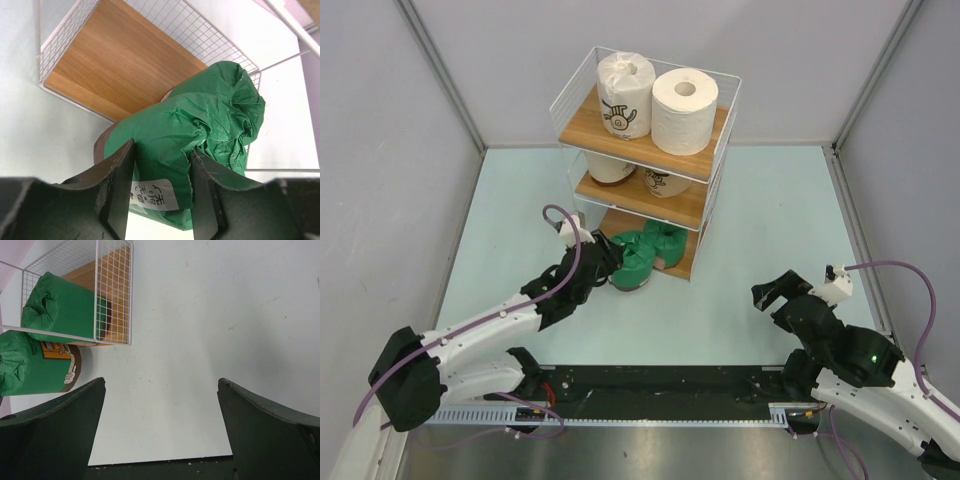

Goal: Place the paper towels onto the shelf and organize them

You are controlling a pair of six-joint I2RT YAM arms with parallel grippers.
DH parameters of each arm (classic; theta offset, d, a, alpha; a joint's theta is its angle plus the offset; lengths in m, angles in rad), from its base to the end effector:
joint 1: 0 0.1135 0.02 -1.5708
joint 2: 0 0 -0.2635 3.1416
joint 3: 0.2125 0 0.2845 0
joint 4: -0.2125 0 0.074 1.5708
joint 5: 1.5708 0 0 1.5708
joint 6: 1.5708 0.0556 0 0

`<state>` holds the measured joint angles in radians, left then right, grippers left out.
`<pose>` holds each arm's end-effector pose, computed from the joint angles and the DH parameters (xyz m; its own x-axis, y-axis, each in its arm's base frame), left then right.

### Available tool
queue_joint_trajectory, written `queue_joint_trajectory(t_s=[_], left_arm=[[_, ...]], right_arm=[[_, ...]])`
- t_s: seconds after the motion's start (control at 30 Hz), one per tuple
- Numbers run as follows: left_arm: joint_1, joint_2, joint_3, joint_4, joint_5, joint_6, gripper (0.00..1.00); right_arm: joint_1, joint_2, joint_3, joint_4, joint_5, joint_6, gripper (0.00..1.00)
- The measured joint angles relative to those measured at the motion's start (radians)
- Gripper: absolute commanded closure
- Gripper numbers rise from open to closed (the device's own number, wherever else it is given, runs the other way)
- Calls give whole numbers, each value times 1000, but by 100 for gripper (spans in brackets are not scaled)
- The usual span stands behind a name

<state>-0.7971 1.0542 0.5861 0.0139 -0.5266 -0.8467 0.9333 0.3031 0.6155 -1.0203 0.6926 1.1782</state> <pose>0.2120 -0.1770 0.2171 -0.4299 -0.4866 -0.7605 -0.0290 0.8493 -0.5271 0.0901 0.0620 0.2588 -0.4527 0.5835 -0.6743 0.2314 0.8072 0.5431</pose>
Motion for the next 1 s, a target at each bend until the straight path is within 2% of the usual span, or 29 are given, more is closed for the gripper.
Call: queue_joint_trajectory(t_s=[0.4,0.53,0.6,0.77,1.0], left_arm=[[13,1,20,55,10,8,52],[13,-5,19,47,9,11,41],[13,-24,14,32,6,11,30],[13,-108,-3,-40,-25,19,16],[15,-188,-18,-126,-85,50,19]], right_arm=[[0,3,0,0,0,0,1],[0,5,0,0,0,0,1],[0,7,0,0,0,0,0],[0,12,0,0,0,1,0],[1,15,0,-1,0,1,0]])
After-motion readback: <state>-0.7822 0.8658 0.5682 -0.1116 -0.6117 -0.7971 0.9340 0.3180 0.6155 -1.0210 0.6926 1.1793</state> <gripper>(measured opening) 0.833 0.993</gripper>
